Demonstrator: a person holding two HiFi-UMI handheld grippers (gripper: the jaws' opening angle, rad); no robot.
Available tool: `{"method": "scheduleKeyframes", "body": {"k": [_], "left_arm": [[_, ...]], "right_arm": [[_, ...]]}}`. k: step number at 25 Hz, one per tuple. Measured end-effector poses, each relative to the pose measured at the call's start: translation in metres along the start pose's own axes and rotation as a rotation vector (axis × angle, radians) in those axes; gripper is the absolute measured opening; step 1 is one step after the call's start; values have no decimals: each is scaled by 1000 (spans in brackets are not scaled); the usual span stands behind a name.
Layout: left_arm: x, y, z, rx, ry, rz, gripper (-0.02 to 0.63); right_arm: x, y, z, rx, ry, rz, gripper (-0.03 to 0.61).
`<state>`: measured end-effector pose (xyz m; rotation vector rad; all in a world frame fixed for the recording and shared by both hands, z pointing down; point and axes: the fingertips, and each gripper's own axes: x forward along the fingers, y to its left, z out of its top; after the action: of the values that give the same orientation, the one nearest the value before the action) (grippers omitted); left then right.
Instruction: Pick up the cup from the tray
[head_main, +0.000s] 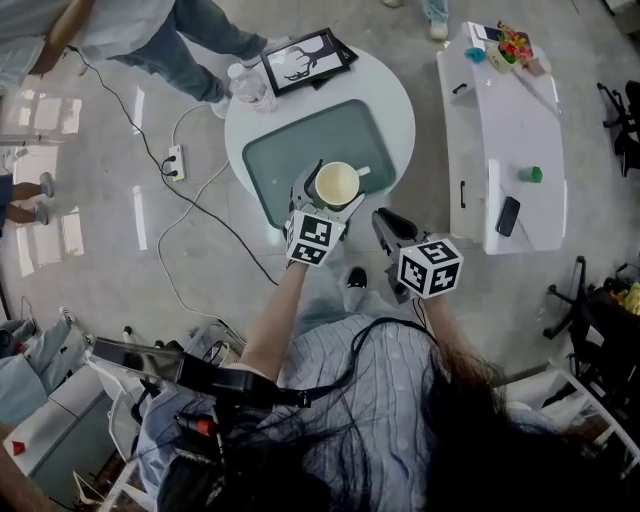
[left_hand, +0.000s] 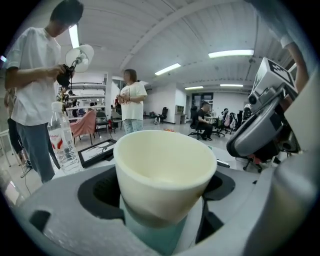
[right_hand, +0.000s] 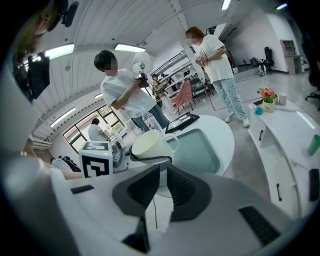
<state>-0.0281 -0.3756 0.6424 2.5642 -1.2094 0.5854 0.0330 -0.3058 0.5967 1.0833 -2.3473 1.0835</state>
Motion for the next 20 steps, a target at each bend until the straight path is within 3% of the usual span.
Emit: {"method": "scheduleKeyframes", "body": {"k": [10,20], "left_arm": [[-51,-11,57,51,-71,37,463],[-97,-53,72,14,-90,80,463]], "right_arm": [[-22,4,0,-33,-39,10,60],[-55,21,-1,-83,-110,44,60]]}}
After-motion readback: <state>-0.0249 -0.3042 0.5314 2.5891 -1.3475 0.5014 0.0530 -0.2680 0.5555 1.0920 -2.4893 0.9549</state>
